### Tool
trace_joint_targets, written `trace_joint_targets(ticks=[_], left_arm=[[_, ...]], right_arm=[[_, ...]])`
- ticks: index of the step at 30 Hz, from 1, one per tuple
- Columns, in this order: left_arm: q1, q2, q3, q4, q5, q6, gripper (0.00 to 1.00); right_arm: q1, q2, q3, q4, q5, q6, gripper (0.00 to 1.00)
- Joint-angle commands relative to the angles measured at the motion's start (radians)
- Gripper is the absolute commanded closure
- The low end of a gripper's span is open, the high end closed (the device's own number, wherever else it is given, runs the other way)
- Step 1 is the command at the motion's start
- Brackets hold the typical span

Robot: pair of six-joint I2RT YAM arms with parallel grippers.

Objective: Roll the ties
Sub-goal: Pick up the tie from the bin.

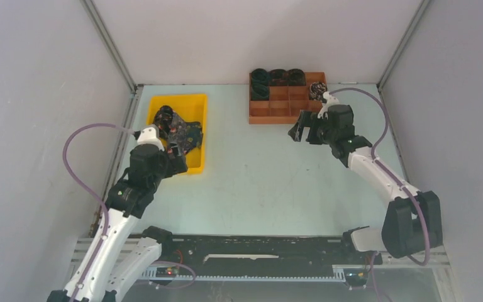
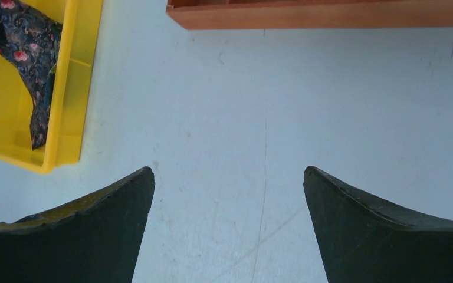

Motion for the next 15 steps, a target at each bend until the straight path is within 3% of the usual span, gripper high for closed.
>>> trace_joint_targets(ticks=[1, 8, 12, 15], left_arm=[[0.016, 0.089, 0.062, 0.071, -0.027, -0.053, 0.03], [0.098, 0.248, 0.127, 0.124, -0.02, -0.079, 0.0], [0.196, 0.35, 0.165, 0.166, 0.041, -0.1, 0.0], [0.248, 0.442, 0.203, 0.201, 0.078, -0.103, 0.0]], right_arm=[[0.028, -0.149, -0.054, 0.107, 0.043, 0.027, 0.0], [0.093, -0.239, -0.158, 0.125, 0.278, 0.048, 0.0], [0.059, -0.275, -0.237, 0.216, 0.237, 0.116, 0.0], [0.011, -0.278, -0.257, 0.226, 0.08, 0.119, 0.0]])
